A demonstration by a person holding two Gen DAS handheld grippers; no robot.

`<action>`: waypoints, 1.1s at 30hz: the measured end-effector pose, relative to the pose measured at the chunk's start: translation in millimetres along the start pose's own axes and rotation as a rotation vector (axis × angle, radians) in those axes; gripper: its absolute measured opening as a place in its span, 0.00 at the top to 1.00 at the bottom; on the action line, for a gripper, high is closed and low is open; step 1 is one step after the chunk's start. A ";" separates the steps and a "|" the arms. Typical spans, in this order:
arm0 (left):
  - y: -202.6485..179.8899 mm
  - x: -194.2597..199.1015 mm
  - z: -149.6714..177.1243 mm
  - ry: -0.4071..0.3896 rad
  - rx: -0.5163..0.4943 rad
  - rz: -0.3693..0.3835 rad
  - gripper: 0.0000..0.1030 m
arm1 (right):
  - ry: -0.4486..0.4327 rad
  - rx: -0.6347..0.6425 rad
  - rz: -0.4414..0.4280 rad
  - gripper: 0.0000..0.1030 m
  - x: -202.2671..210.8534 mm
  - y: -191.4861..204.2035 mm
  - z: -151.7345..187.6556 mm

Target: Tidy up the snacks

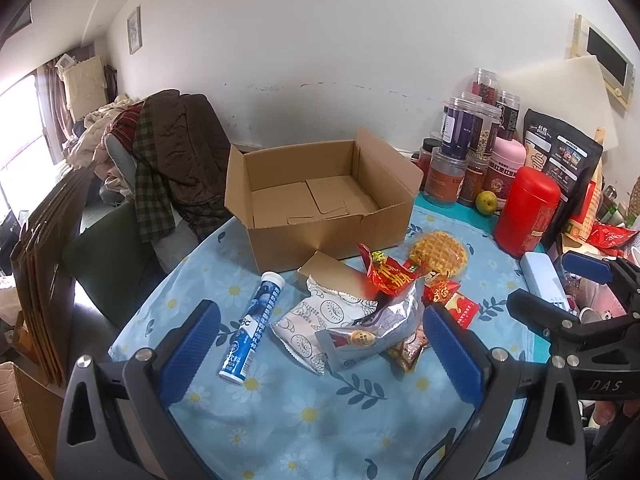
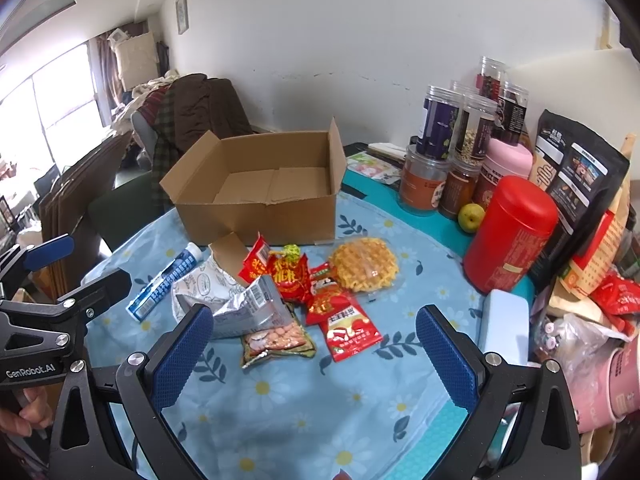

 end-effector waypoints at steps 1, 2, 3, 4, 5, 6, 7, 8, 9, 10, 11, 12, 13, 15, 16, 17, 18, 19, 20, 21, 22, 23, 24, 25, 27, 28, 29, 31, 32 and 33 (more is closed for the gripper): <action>0.2 -0.3 0.2 0.000 0.001 -0.001 0.00 | -0.001 0.000 0.000 0.00 0.1 0.2 -1.5; 0.2 -0.7 0.3 0.001 0.001 -0.001 0.00 | 0.000 0.001 0.000 0.00 0.0 0.1 0.1; 0.3 -0.6 0.5 0.001 0.002 -0.001 0.00 | 0.000 0.000 0.000 0.00 0.1 0.1 0.1; 0.3 -0.6 0.7 0.002 0.003 0.000 0.00 | 0.000 0.000 0.000 0.00 -0.1 0.2 -0.2; 0.2 -0.7 0.6 0.002 0.002 0.001 0.00 | 0.000 0.000 0.000 0.00 -0.1 0.3 -0.4; 0.2 -1.0 0.7 0.002 0.002 0.002 0.00 | 0.000 0.000 0.000 0.00 -0.1 0.4 0.8; 0.3 -1.1 0.8 0.002 0.002 0.002 0.00 | 0.000 0.001 0.000 0.00 -0.2 0.6 0.5; 0.4 -1.0 1.0 0.001 0.002 0.003 0.00 | 0.000 0.001 0.000 0.00 -0.2 0.5 1.0; 0.3 -0.6 1.3 0.000 0.002 0.004 0.00 | -0.001 0.001 0.000 0.00 -0.3 0.5 1.3; 0.2 -0.6 1.3 -0.001 0.001 0.004 0.00 | 0.000 0.001 0.000 0.00 -0.4 0.6 1.0; 0.4 -0.5 1.3 0.000 0.001 0.004 0.00 | 0.000 0.001 -0.001 0.00 -0.4 0.8 0.6; 0.5 -0.5 1.3 -0.001 0.002 0.004 0.00 | -0.001 0.001 -0.002 0.00 0.0 0.7 0.5; 0.4 -0.6 1.3 0.000 0.003 0.005 0.00 | -0.001 0.001 -0.002 0.00 0.1 0.7 -1.0; 0.4 -0.2 1.1 -0.001 0.003 0.008 0.00 | -0.003 -0.001 -0.002 0.00 0.4 1.0 -0.1; 0.6 -0.2 0.9 -0.002 0.003 0.009 0.00 | -0.003 -0.002 -0.002 0.00 0.5 1.0 -0.9; 1.0 -0.3 0.3 -0.003 0.004 0.010 0.00 | -0.004 -0.001 -0.003 0.00 0.7 1.1 -0.6; 1.5 -0.4 -0.2 -0.003 0.004 0.012 0.00 | -0.005 -0.001 -0.003 0.00 0.5 1.4 -1.0; 2.2 -0.6 -0.7 -0.004 0.004 0.012 0.00 | -0.004 -0.002 -0.005 0.00 0.1 1.7 -2.7; 2.7 -0.9 -1.1 -0.005 0.004 0.014 0.00 | -0.006 -0.001 -0.007 0.00 0.2 2.3 -0.1; 3.3 -1.6 -1.5 -0.005 0.004 0.018 0.00 | -0.006 -0.001 -0.008 0.00 -0.4 2.6 -0.2; 3.8 -2.2 -1.8 -0.006 0.004 0.023 0.00 | -0.006 -0.002 -0.010 0.00 -1.2 3.1 -0.6; 4.7 -2.7 -2.2 -0.005 0.004 0.026 0.00 | -0.005 -0.003 -0.012 0.00 -2.5 3.6 -0.9; 5.7 -3.9 -2.4 -0.004 0.004 0.030 0.00 | -0.004 -0.004 -0.014 0.00 -3.8 3.8 0.1; 6.7 -5.0 -2.6 -0.002 0.003 0.033 0.00 | -0.003 -0.004 -0.016 0.00 -5.1 4.6 -0.1; 8.9 -8.3 -2.7 0.002 0.002 0.045 0.00 | -0.001 -0.005 -0.019 0.00 -7.9 6.1 1.2; 9.8 -9.7 -2.6 0.004 0.002 0.052 0.00 | 0.001 -0.004 -0.025 0.00 -10.4 7.7 0.8; 11.8 -12.2 -2.4 0.007 0.004 0.064 0.00 | 0.001 -0.003 -0.028 0.00 -11.2 8.4 2.4; 14.9 -16.6 -1.9 0.014 0.008 0.079 0.00 | 0.006 -0.001 -0.033 0.00 -15.5 11.3 3.3; 16.9 -19.5 -1.4 0.019 0.009 0.087 0.00 | 0.008 0.001 -0.038 0.00 -17.6 13.0 4.3; 18.8 -22.1 -0.9 0.023 0.009 0.093 0.00 | 0.013 0.002 -0.044 0.00 -20.9 15.3 5.1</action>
Point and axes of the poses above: each gripper's, at about its wrist camera, not at the fingertips, and x roughly against the way its jaws point, y to its left, z to its underside, the point moved 5 cm from there along -x, roughly the way its jaws point
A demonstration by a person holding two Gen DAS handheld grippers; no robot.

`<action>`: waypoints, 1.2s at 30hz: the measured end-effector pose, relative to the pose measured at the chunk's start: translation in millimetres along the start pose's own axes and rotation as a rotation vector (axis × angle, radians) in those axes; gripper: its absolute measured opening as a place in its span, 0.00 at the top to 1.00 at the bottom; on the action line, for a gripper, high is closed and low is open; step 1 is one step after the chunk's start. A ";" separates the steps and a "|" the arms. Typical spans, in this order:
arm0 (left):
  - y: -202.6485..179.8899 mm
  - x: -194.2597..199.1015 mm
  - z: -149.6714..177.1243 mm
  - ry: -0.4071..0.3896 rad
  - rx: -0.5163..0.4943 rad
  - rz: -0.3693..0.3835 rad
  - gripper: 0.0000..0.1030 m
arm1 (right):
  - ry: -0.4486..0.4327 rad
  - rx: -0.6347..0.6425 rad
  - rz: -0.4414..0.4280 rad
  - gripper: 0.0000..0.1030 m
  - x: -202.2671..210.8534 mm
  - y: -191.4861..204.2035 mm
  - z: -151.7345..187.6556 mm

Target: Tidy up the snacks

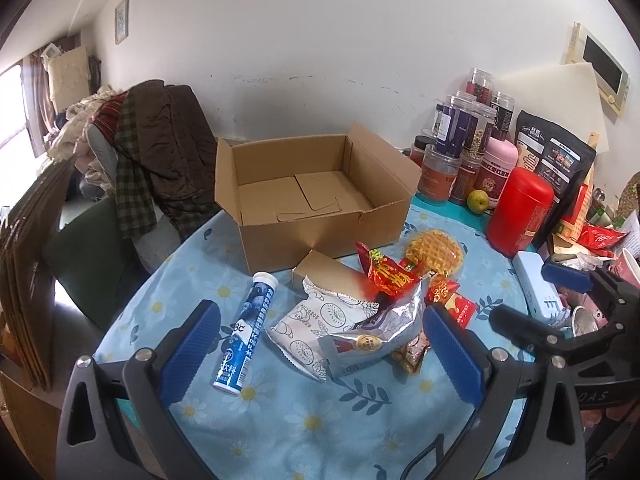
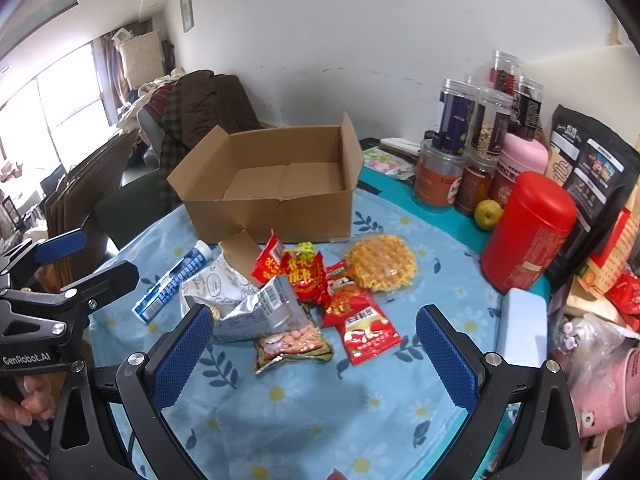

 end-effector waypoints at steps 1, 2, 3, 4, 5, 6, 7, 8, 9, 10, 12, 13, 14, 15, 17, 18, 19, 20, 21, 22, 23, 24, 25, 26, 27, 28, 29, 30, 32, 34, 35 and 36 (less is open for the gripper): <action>1.7 -2.3 0.6 0.003 -0.001 0.003 0.00 | 0.004 0.000 -0.004 0.00 -2.6 1.5 1.2; 4.9 -5.5 1.7 0.007 -0.002 0.006 0.00 | 0.008 0.002 -0.009 0.00 -6.2 3.6 2.7; 7.3 -7.9 2.7 0.010 -0.003 0.008 0.00 | 0.014 0.003 -0.014 0.00 -9.7 5.5 3.9; 9.6 -10.0 3.8 0.013 -0.004 0.011 0.00 | 0.021 0.004 -0.018 0.00 -14.0 7.8 5.6; 12.3 -12.8 5.1 0.018 -0.004 0.014 0.00 | 0.027 0.006 -0.022 0.00 -17.9 10.4 7.3; 15.2 -15.8 6.6 0.024 -0.003 0.018 0.00 | 0.031 0.008 -0.028 0.00 -21.6 12.6 9.1; 18.4 -19.2 8.5 0.031 -0.003 0.023 0.00 | 0.035 0.010 -0.035 0.00 -25.8 15.0 10.9; 21.8 -21.5 10.2 0.037 -0.002 0.027 0.00 | 0.038 0.012 -0.042 0.00 -29.4 17.5 12.2; 24.3 -24.0 11.6 0.042 -0.001 0.030 0.00 | 0.039 0.014 -0.048 0.00 -33.0 19.7 13.4; 27.3 -27.2 13.8 0.047 -0.001 0.034 0.00 | 0.042 0.021 -0.057 0.00 -38.1 23.0 15.5; 31.0 -31.7 17.2 0.056 0.000 0.041 0.00 | 0.050 0.034 -0.064 0.00 -45.3 27.8 18.9; 33.0 -35.1 19.7 0.062 -0.002 0.045 0.00 | 0.056 0.038 -0.065 0.00 -48.9 29.8 20.4; 34.6 -37.4 22.0 0.067 -0.003 0.047 0.00 | 0.066 0.042 -0.068 0.00 -54.1 32.0 22.6; 35.5 -40.1 24.0 0.072 -0.005 0.050 0.00 | 0.073 0.043 -0.070 0.00 -57.8 33.2 24.1; 37.8 -45.4 28.3 0.087 -0.008 0.056 0.00 | 0.089 0.043 -0.073 0.00 -66.7 35.4 28.7; 39.0 -48.5 30.8 0.094 -0.011 0.059 0.00 | 0.097 0.045 -0.070 0.00 -71.1 36.1 31.1; 40.3 -51.4 33.3 0.101 -0.014 0.060 0.00 | 0.108 0.049 -0.064 0.00 -76.8 36.7 34.7; 41.7 -55.1 36.0 0.109 -0.018 0.057 0.00 | 0.115 0.050 -0.060 0.00 -80.5 36.7 36.9; 42.5 -58.1 37.9 0.116 -0.021 0.055 0.00 | 0.124 0.050 -0.055 0.00 -84.1 35.7 38.8; 43.4 -61.8 40.1 0.124 -0.023 0.054 0.00 | 0.137 0.049 -0.046 0.00 -89.2 34.8 41.2; 44.2 -65.0 41.9 0.132 -0.025 0.054 0.00 | 0.151 0.048 -0.037 0.00 -94.2 33.3 43.6; 45.3 -67.9 43.2 0.139 -0.025 0.056 0.00 | 0.160 0.047 -0.032 0.00 -97.5 31.7 44.8; 45.8 -71.4 44.6 0.146 -0.024 0.062 0.00 | 0.167 0.047 -0.028 0.00 -101.1 30.0 46.6; 47.4 -73.4 45.3 0.151 -0.024 0.066 0.00 | 0.174 0.048 -0.027 0.00 -104.4 28.5 48.1; 47.7 -76.3 45.5 0.156 -0.024 0.072 0.00 | 0.178 0.049 -0.026 0.00 -107.3 27.4 48.9; 47.8 -78.2 45.2 0.159 -0.024 0.075 0.00 | 0.185 0.052 -0.025 0.00 -110.4 26.3 50.1; 47.9 -81.1 43.6 0.160 -0.025 0.079 0.00 | 0.192 0.056 -0.024 0.00 -113.6 25.5 51.1; 48.0 -83.0 42.4 0.158 -0.028 0.079 0.00 | 0.199 0.059 -0.023 0.00 -115.9 24.7 51.6; 47.9 -86.9 38.6 0.152 -0.036 0.076 0.00 | 0.218 0.065 -0.031 0.02 -122.2 22.5 52.7; 47.1 -91.6 32.9 0.148 -0.044 0.075 0.00 | 0.231 0.070 -0.043 0.05 -128.5 22.9 53.9; 47.0 -93.6 30.9 0.148 -0.045 0.077 0.00 | 0.237 0.074 -0.046 0.09 -130.6 22.9 54.7; 46.3 -96.8 28.3 0.148 -0.048 0.080 0.00 | 0.246 0.079 -0.046 0.11 -132.6 23.1 55.4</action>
Point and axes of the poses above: each gripper's, at about its wrist camera, not at the fingertips, and x roughly against the way its jaws point, y to its left, z to its underside, the point moved 5 cm from there along -x, roughly the way its jaws point
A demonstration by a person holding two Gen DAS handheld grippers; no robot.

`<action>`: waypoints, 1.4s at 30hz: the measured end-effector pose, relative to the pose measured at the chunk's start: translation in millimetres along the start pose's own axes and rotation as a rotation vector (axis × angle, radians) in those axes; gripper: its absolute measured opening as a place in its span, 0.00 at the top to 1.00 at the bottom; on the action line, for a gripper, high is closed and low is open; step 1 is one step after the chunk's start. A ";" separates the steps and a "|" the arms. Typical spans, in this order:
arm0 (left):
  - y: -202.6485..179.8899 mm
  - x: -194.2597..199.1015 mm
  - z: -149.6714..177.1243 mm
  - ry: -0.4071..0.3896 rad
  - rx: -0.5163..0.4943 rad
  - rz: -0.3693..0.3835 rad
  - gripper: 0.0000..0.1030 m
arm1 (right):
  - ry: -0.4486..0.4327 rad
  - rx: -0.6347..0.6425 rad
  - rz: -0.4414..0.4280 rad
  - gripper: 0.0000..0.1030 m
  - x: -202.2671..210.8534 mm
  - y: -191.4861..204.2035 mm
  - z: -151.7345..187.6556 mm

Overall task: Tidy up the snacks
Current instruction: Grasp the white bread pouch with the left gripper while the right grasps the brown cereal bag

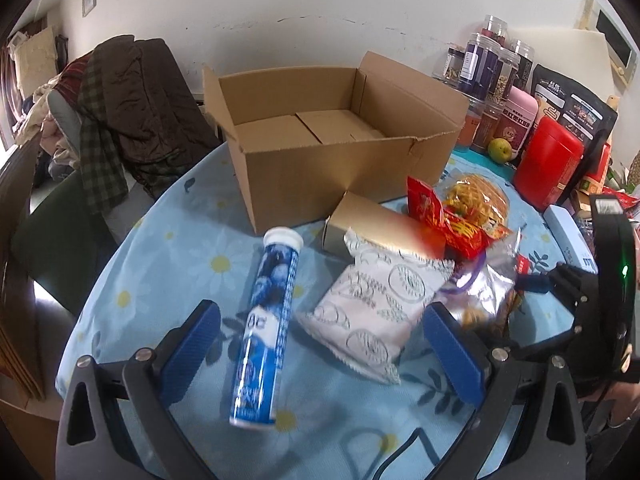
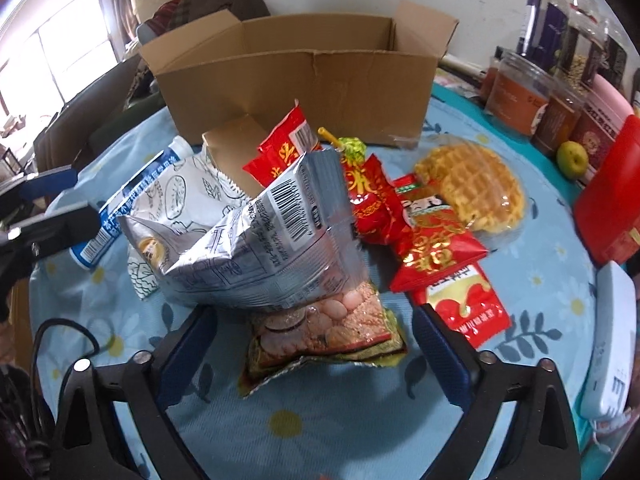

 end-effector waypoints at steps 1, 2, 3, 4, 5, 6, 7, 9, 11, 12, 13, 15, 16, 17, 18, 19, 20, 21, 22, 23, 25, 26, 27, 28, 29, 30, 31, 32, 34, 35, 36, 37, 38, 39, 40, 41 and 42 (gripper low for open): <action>-0.8 -3.2 -3.0 0.000 -0.004 0.004 0.00 | 0.009 0.003 0.003 0.14 -2.5 -0.6 0.9; -0.9 -4.9 -4.3 0.002 -0.008 0.009 0.00 | 0.013 0.005 0.009 0.19 -4.3 -1.6 2.1; -2.7 -8.4 -6.4 0.008 -0.015 0.018 0.01 | 0.014 0.005 0.015 0.22 -6.3 -1.3 1.7; -4.6 -12.1 -7.8 0.017 -0.022 0.031 0.02 | 0.012 0.000 0.007 0.23 -6.4 -2.6 2.6; -7.5 -17.1 -8.9 0.034 -0.029 0.048 0.02 | 0.009 -0.009 0.000 0.26 -5.5 -4.8 3.3; -9.8 -21.0 -9.6 0.048 -0.034 0.062 0.05 | 0.007 -0.018 -0.009 0.27 -4.1 -6.7 4.5; -12.6 -25.6 -9.4 0.067 -0.042 0.080 0.08 | 0.007 -0.025 -0.016 0.29 -3.1 -8.0 5.2; -17.6 -31.4 -7.8 0.088 -0.056 0.096 0.10 | 0.004 -0.029 -0.018 0.32 -0.3 -9.7 4.8; -21.4 -36.1 -6.0 0.105 -0.071 0.100 0.15 | 0.002 -0.027 -0.018 0.35 3.9 -9.8 7.0; -24.4 -38.7 -4.6 0.117 -0.082 0.109 0.17 | 0.001 -0.027 -0.017 0.36 6.0 -10.3 8.5; -27.8 -40.9 -2.9 0.130 -0.092 0.125 0.17 | 0.001 -0.031 -0.016 0.36 8.3 -10.7 10.1; -32.8 -43.9 0.4 0.148 -0.109 0.143 0.17 | 0.005 -0.046 -0.016 0.37 11.7 -12.8 14.0; -35.4 -46.2 2.4 0.158 -0.122 0.141 0.17 | 0.007 -0.055 -0.013 0.37 13.5 -14.7 16.3; -38.2 -49.6 4.2 0.164 -0.143 0.119 0.17 | 0.009 -0.063 -0.009 0.37 15.4 -16.4 19.0; -39.3 -52.7 5.7 0.170 -0.158 0.099 0.17 | 0.010 -0.070 -0.005 0.37 17.1 -18.2 21.3; -40.7 -56.4 7.4 0.177 -0.174 0.075 0.17 | 0.011 -0.077 -0.001 0.37 19.0 -20.3 24.2; -41.7 -59.4 8.6 0.182 -0.186 0.060 0.17 | 0.012 -0.083 0.003 0.37 20.0 -23.0 26.1; -42.2 -61.1 9.4 0.185 -0.195 0.050 0.17 | 0.012 -0.088 0.006 0.37 21.8 -24.4 28.8; -43.2 -62.6 9.5 0.185 -0.201 0.043 0.21 | 0.013 -0.094 0.008 0.37 23.7 -26.4 31.5; -44.1 -63.6 10.0 0.182 -0.210 0.029 0.27 | 0.014 -0.100 0.008 0.37 26.1 -26.5 34.1; -47.3 -62.9 9.8 0.178 -0.222 0.039 0.41 | 0.013 -0.110 0.010 0.37 27.7 -30.1 35.6; -48.5 -62.4 10.3 0.179 -0.226 0.040 0.42 | 0.014 -0.114 0.014 0.37 28.1 -32.1 35.8; -51.0 -60.8 11.2 0.180 -0.230 0.040 0.43 | 0.013 -0.116 0.018 0.37 29.6 -32.5 36.9; -53.0 -59.3 11.9 0.181 -0.234 0.043 0.44 | 0.011 -0.119 0.020 0.37 31.2 -32.6 38.2; -55.7 -57.3 13.4 0.185 -0.238 0.046 0.44 | 0.011 -0.122 0.023 0.37 32.5 -32.3 39.5; -58.2 -54.5 15.2 0.189 -0.240 0.048 0.45 | 0.010 -0.123 0.024 0.37 32.7 -32.3 40.3; -60.8 -51.6 17.1 0.193 -0.240 0.051 0.45 | 0.010 -0.126 0.026 0.37 34.0 -32.1 42.4; -62.8 -48.1 19.8 0.200 -0.237 0.058 0.45 | 0.010 -0.131 0.028 0.37 35.3 -32.1 44.0; -65.5 -40.2 24.1 0.202 -0.237 0.065 0.45 | 0.008 -0.140 0.028 0.38 38.6 -32.0 47.7; -68.4 -34.8 27.7 0.205 -0.243 0.067 0.45 | 0.004 -0.147 0.023 0.38 41.3 -30.5 50.0; -71.4 -32.3 30.3 0.209 -0.246 0.070 0.45 | 0.001 -0.152 0.019 0.38 43.4 -30.1 52.1; -73.7 -28.6 34.9 0.221 -0.249 0.079 0.45 | -0.001 -0.156 0.017 0.38 45.8 -29.0 54.9; -74.3 -26.8 38.4 0.229 -0.247 0.086 0.45 | -0.003 -0.157 0.017 0.38 48.4 -27.8 58.6; -75.4 -24.4 43.8 0.246 -0.241 0.095 0.45 | -0.002 -0.159 0.015 0.38 48.8 -27.4 60.4; -74.9 -22.3 48.2 0.258 -0.236 0.101 0.45 | 0.000 -0.160 0.013 0.38 50.4 -25.7 64.9; -76.2 -20.5 51.7 0.268 -0.231 0.105 0.45 | 0.004 -0.160 0.012 0.38 51.7 -23.8 69.7; -76.3 -18.0 54.0 0.272 -0.230 0.103 0.45 | 0.009 -0.160 0.014 0.38 51.9 -23.4 72.1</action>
Point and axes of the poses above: each gripper's, at about its wrist camera, not at the fingertips, and x roughly against the way its jaws point, y to its left, z to its underside, the point moved 5 cm from there along -x, roughly the way its jaws point
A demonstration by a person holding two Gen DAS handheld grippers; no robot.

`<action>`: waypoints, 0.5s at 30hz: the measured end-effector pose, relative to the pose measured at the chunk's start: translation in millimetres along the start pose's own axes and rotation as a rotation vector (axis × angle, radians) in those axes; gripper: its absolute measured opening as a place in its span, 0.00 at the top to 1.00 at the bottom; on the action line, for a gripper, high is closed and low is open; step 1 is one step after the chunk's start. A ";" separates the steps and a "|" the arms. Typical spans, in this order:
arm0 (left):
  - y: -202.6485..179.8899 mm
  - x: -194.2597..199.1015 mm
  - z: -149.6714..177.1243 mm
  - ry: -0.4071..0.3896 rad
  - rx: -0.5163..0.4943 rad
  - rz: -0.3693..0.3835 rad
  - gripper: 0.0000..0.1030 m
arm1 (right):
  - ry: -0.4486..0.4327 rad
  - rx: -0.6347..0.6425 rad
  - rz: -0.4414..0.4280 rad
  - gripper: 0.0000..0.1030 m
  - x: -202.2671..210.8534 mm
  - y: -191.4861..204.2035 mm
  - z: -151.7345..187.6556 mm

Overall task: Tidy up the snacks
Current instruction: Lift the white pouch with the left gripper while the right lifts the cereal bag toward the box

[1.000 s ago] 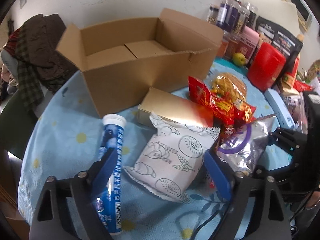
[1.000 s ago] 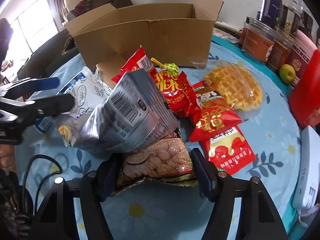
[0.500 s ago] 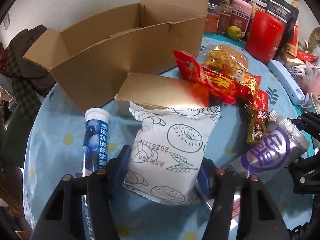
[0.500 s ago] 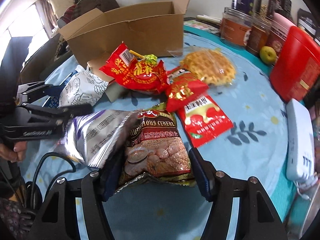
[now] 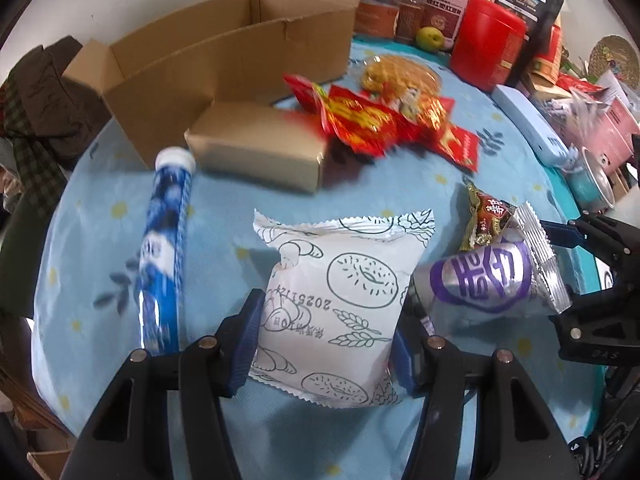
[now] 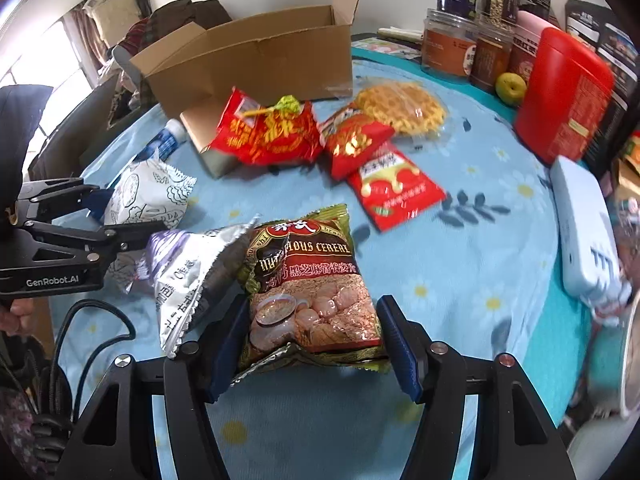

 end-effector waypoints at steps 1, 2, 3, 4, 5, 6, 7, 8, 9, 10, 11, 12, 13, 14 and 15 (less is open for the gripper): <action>-1.6 2.1 3.6 0.003 0.001 -0.003 0.45 | 0.006 0.000 0.002 0.38 1.3 0.8 4.7; -2.9 3.5 6.7 0.002 0.000 -0.005 0.45 | 0.008 -0.003 0.002 0.38 3.5 1.1 9.6; -4.2 4.1 9.2 0.003 -0.003 -0.008 0.45 | 0.008 -0.007 -0.003 0.38 5.5 1.1 13.6; -5.9 3.8 12.0 0.004 -0.007 -0.015 0.45 | 0.011 -0.013 -0.011 0.38 7.5 1.2 17.8; -7.7 2.0 12.3 0.003 -0.011 -0.022 0.45 | 0.012 -0.017 -0.015 0.37 9.2 1.5 20.8; -9.4 0.0 13.4 0.001 -0.019 -0.037 0.45 | 0.013 -0.019 -0.016 0.37 10.0 1.6 23.0; -11.2 -2.8 13.2 0.000 -0.027 -0.047 0.45 | 0.014 -0.018 -0.017 0.36 9.8 1.8 24.9; -12.9 -5.8 13.2 0.001 -0.037 -0.060 0.44 | 0.014 -0.015 -0.013 0.35 8.9 2.1 26.2; -14.2 -9.3 12.6 0.005 -0.042 -0.070 0.41 | 0.015 -0.012 -0.009 0.34 7.9 3.4 26.9; -14.0 -11.2 11.4 0.001 -0.032 -0.066 0.38 | 0.020 -0.005 -0.003 0.31 5.8 4.5 27.2; -9.0 -10.8 12.8 0.001 -0.014 -0.057 0.36 | 0.023 0.002 0.003 0.28 3.8 5.8 26.7; -5.3 -12.6 12.8 0.006 0.009 -0.045 0.31 | 0.024 0.011 0.007 0.26 2.2 7.1 26.0; -1.5 -13.7 13.4 0.008 0.031 -0.031 0.28 | 0.023 0.020 0.013 0.25 0.2 8.3 24.9; 1.8 -13.9 13.3 -0.003 0.050 -0.012 0.28 | 0.021 0.028 0.023 0.25 -1.3 9.2 23.6; 2.3 -13.7 13.2 -0.008 0.050 -0.010 0.28 | 0.019 0.032 0.031 0.25 -2.5 9.9 22.5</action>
Point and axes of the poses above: each gripper's, at about its wrist camera, not at the fingertips, and x roughly against the way its jaws point, y to its left, z to its underside, the point moved 5 cm from there along -x, roughly the way its jaws point
